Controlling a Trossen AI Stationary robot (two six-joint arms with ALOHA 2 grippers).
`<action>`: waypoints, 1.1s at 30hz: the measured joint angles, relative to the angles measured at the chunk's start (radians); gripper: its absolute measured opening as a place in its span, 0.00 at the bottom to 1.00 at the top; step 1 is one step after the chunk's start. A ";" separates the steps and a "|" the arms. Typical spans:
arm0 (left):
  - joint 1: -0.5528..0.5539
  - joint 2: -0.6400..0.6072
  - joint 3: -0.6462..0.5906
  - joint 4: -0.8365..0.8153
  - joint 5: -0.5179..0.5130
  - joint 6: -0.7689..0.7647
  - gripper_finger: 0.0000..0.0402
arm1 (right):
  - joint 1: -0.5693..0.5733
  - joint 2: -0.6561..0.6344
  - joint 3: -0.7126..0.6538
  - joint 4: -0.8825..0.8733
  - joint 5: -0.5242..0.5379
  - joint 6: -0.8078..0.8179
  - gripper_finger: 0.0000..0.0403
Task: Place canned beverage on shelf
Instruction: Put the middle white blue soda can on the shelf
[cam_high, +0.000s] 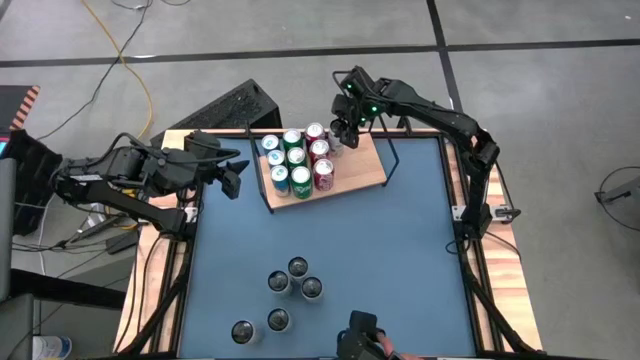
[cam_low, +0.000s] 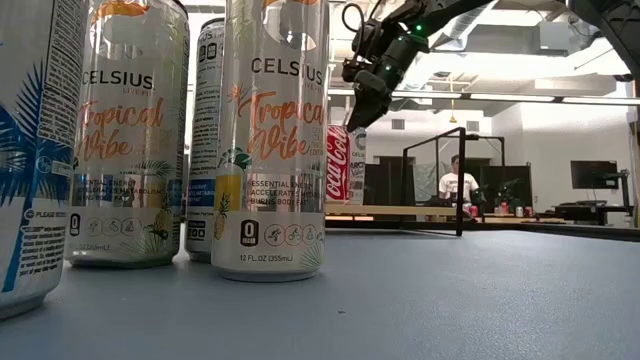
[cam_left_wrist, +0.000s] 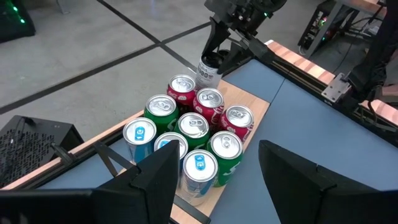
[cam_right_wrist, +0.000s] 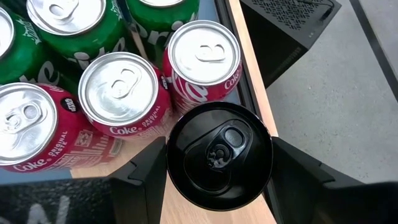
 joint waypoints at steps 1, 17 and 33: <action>0.000 0.000 0.000 0.000 0.000 0.000 0.51 | 0.000 0.000 0.000 0.000 0.000 0.000 0.57; 0.000 0.000 0.000 0.000 0.000 0.000 0.51 | 0.000 0.000 0.000 0.000 -0.001 0.007 0.64; 0.000 0.000 0.000 -0.001 0.001 0.000 0.51 | -0.001 0.000 0.000 0.000 -0.010 0.004 0.65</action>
